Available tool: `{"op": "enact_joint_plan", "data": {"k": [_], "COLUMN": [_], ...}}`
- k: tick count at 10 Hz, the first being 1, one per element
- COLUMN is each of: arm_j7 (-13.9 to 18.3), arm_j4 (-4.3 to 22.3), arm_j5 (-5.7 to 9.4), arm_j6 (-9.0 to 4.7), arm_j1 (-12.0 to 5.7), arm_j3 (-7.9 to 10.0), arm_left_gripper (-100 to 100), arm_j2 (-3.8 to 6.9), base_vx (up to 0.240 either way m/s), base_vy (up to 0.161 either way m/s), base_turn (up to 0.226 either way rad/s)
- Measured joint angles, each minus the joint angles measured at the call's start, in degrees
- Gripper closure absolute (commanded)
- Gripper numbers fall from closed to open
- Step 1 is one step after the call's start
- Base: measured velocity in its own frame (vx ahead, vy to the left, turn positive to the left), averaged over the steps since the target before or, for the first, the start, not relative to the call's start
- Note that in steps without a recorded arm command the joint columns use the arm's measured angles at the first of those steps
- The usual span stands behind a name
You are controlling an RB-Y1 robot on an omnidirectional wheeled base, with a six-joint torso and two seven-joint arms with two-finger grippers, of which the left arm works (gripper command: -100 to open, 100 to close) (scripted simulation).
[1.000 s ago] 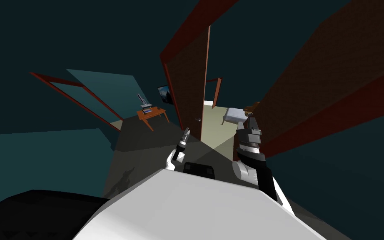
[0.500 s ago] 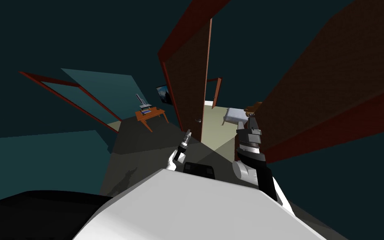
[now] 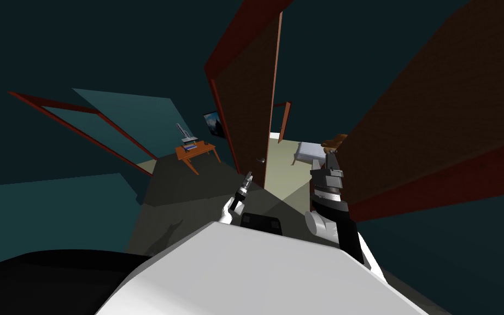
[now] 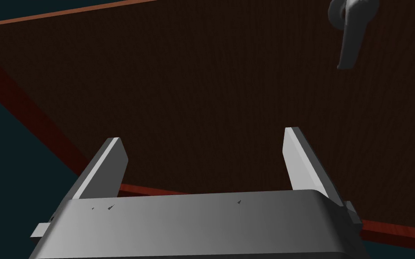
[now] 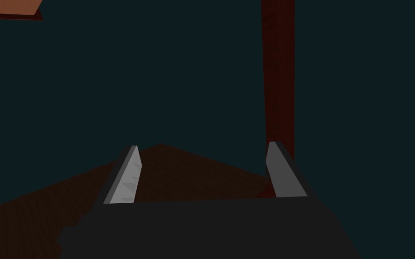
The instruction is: Push the door open
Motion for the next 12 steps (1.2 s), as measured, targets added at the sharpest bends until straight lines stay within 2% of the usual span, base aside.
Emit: {"op": "enact_joint_plan", "data": {"k": [2, 7, 11, 12], "arm_j7": [0.52, 1.09, 1.88, 1.95], "arm_j4": [2.44, 9.36, 13.48, 15.54], "arm_j5": [-0.02, -0.17, -0.28, -0.23], "arm_j6": [-0.39, -1.35, -1.58, -2.09], "arm_j1": [-0.78, -3.32, -4.78, -5.67], "arm_j3": [-0.47, -1.58, -2.48, -2.54], "arm_left_gripper": [-100, -100, -100, -100], "arm_j2": [0.15, -0.53, -0.68, -0.89], "base_vx": [0.096, 0.095, 0.093, 0.114], "base_vy": [0.029, 0.023, 0.030, 0.036], "base_turn": [-0.013, -0.012, -0.011, -0.017]}}
